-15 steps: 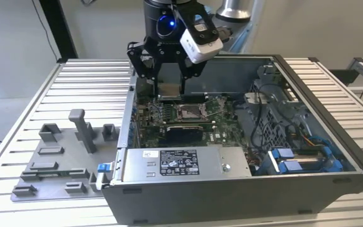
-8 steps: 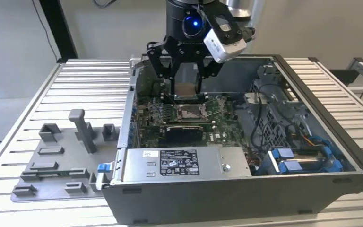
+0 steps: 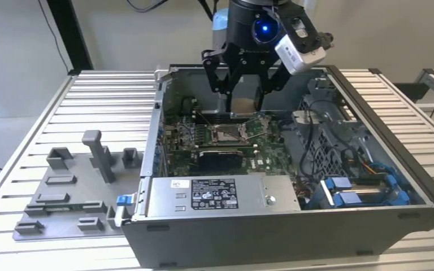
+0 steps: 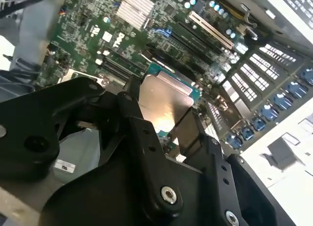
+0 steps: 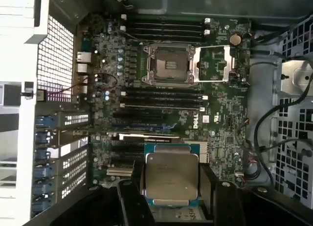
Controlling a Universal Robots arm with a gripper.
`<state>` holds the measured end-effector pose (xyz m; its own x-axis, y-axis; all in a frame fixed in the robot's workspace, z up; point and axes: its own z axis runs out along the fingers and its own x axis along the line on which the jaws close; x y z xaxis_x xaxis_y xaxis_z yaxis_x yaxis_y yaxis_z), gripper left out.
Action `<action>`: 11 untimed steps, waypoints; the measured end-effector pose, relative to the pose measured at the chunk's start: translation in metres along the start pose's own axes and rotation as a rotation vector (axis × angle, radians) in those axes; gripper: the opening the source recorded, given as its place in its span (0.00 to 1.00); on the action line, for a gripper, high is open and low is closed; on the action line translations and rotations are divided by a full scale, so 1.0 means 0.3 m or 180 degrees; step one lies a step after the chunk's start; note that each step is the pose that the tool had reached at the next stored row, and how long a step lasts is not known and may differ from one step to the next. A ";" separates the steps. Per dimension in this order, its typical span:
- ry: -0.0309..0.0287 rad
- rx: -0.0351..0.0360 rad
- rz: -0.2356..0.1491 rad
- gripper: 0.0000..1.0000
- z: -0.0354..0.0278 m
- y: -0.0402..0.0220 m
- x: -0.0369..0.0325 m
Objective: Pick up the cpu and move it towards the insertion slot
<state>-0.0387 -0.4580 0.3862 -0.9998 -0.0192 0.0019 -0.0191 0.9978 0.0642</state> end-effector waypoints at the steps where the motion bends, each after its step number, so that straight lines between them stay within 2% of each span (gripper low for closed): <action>1: 0.0000 0.0000 0.0000 0.00 0.000 0.000 -0.016; 4: 0.0000 0.0001 0.0000 0.00 0.000 -0.001 -0.056; 11: 0.0000 0.0000 0.0000 0.00 0.000 0.001 -0.058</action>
<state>-0.0214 -0.4574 0.3861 -0.9998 -0.0193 0.0019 -0.0191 0.9978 0.0642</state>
